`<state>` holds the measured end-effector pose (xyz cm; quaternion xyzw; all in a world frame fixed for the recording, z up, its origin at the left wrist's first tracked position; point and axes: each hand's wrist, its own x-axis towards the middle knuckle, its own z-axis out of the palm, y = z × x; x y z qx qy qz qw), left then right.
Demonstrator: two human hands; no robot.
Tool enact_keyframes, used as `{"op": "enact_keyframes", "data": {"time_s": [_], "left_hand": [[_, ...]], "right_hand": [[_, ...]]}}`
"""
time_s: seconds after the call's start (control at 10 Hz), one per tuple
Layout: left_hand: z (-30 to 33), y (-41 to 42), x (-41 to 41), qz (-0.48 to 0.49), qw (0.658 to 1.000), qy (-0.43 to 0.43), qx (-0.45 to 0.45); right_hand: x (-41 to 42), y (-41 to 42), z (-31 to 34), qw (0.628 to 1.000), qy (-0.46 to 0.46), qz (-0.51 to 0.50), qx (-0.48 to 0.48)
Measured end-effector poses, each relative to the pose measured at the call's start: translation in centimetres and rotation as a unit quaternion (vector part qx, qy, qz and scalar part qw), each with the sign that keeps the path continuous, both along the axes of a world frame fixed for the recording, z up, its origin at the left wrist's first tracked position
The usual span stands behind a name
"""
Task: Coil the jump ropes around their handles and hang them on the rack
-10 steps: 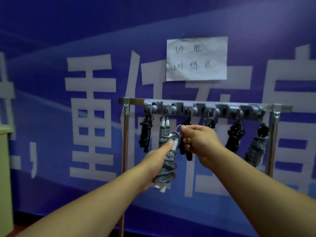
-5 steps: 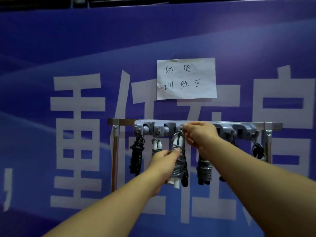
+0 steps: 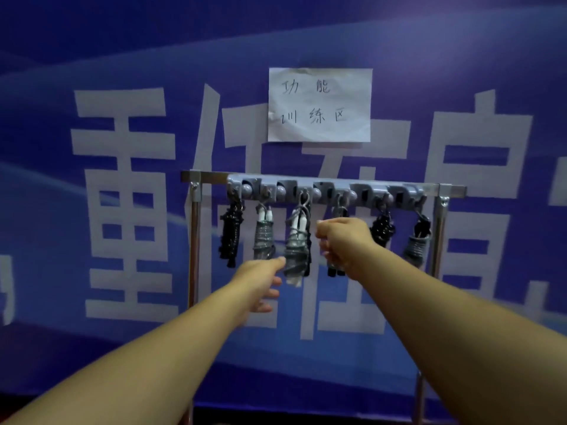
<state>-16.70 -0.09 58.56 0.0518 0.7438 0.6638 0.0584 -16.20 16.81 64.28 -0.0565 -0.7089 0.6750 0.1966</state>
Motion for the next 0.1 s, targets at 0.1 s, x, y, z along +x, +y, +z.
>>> {"op": "enact_keyframes", "data": {"time_s": [0.1], "left_hand": [[-1.87, -0.85, 1.47, 0.010, 1.000, 0.015, -0.010]], "right_hand": [[1.86, 0.46, -2.14, 1.000, -0.003, -0.006, 0.025]]}}
